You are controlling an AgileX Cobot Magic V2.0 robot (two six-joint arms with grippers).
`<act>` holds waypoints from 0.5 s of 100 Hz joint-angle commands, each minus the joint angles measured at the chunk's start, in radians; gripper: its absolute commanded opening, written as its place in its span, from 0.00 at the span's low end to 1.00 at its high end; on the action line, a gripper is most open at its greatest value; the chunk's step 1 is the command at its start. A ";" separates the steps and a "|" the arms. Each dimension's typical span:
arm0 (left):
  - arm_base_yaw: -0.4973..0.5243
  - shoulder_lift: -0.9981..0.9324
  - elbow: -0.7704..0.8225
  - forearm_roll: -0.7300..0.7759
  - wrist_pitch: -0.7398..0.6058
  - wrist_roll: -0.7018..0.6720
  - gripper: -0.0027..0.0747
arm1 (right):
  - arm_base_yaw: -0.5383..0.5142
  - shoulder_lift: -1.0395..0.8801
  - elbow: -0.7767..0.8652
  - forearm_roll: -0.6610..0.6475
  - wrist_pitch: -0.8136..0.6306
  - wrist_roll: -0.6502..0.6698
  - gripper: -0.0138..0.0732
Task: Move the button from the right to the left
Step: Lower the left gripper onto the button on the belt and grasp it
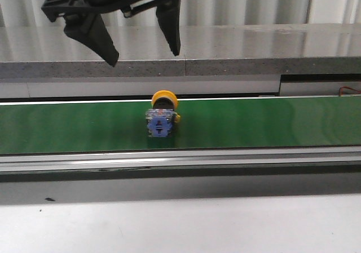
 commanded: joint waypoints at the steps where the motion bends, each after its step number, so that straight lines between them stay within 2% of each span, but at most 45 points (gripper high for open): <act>1: -0.007 0.003 -0.059 -0.027 0.016 0.001 0.79 | 0.002 0.001 -0.026 -0.006 -0.076 -0.009 0.08; 40: 0.035 0.129 -0.068 -0.023 0.045 0.001 0.78 | 0.002 0.001 -0.026 -0.006 -0.076 -0.009 0.08; 47: 0.043 0.145 -0.068 -0.023 0.049 0.001 0.72 | 0.002 0.001 -0.026 -0.006 -0.076 -0.009 0.08; 50: 0.043 0.148 -0.068 -0.024 0.056 0.001 0.65 | 0.002 0.001 -0.026 -0.006 -0.076 -0.009 0.08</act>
